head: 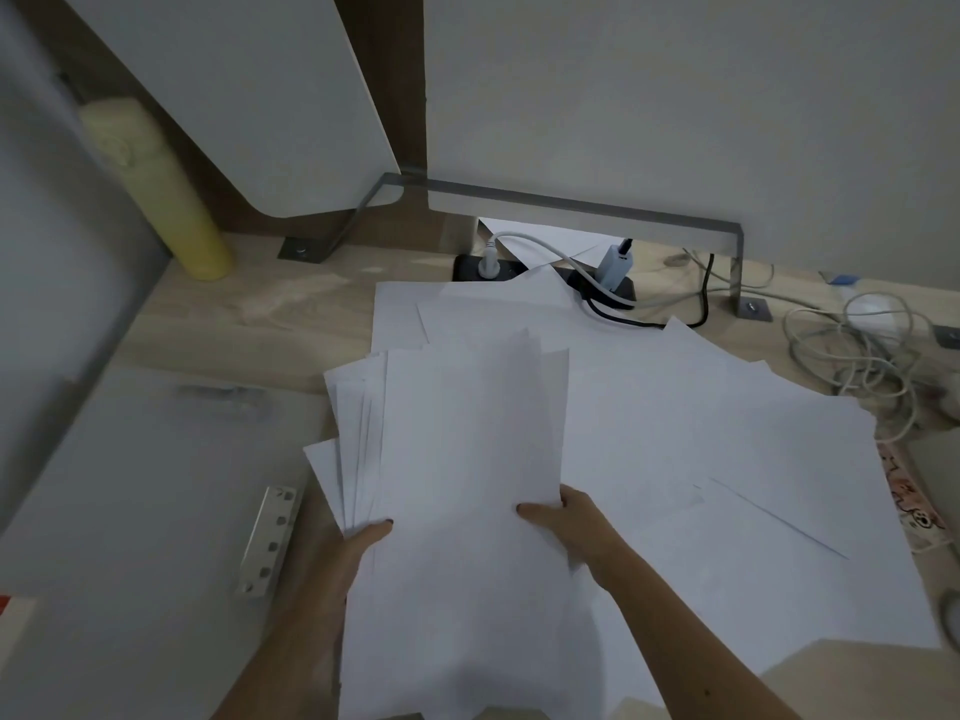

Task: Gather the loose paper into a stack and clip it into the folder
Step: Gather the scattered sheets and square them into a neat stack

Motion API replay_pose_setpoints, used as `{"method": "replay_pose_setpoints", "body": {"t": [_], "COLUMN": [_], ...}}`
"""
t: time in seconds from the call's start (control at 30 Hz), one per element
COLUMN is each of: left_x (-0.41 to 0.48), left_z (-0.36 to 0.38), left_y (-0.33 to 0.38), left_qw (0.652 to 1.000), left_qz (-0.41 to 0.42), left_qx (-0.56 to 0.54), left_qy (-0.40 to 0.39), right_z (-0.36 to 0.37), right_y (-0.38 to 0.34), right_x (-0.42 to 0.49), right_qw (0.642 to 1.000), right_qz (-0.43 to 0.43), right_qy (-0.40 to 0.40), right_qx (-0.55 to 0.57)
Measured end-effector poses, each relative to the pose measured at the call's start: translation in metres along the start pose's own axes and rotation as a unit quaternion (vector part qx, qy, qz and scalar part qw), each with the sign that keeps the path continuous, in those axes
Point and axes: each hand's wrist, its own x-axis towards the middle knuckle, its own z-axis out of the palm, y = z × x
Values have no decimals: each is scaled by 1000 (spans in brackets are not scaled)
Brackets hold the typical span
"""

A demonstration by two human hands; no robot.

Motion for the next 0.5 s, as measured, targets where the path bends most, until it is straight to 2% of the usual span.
{"method": "replay_pose_setpoints", "body": {"t": [0.07, 0.17, 0.23, 0.3, 0.37, 0.43, 0.5], "left_x": [-2, 0, 2, 5, 0, -2, -5], "left_z": [1, 0, -3, -7, -15, -25, -32], "left_y": [9, 9, 7, 2, 0, -5, -7], "left_qw": [1000, 999, 996, 992, 995, 997, 998], "left_qz": [-1, 32, 64, 87, 66, 44, 44], "left_qx": [3, 33, 66, 83, 67, 26, 3], "left_qy": [-26, -7, 21, 28, 45, 53, 53], "right_z": [0, -1, -6, -17, -28, -33, -31], "right_y": [1, 7, 14, 27, 40, 53, 59], "right_x": [-6, -11, -12, -12, -16, -23, -32], "right_qw": [998, 997, 999, 994, 973, 958, 949], "right_qz": [-13, -13, -3, -6, 12, 54, 74], "right_qy": [-55, -71, -26, 75, 165, 179, 154], "right_qx": [24, 14, 24, 80, 163, 218, 264]}}
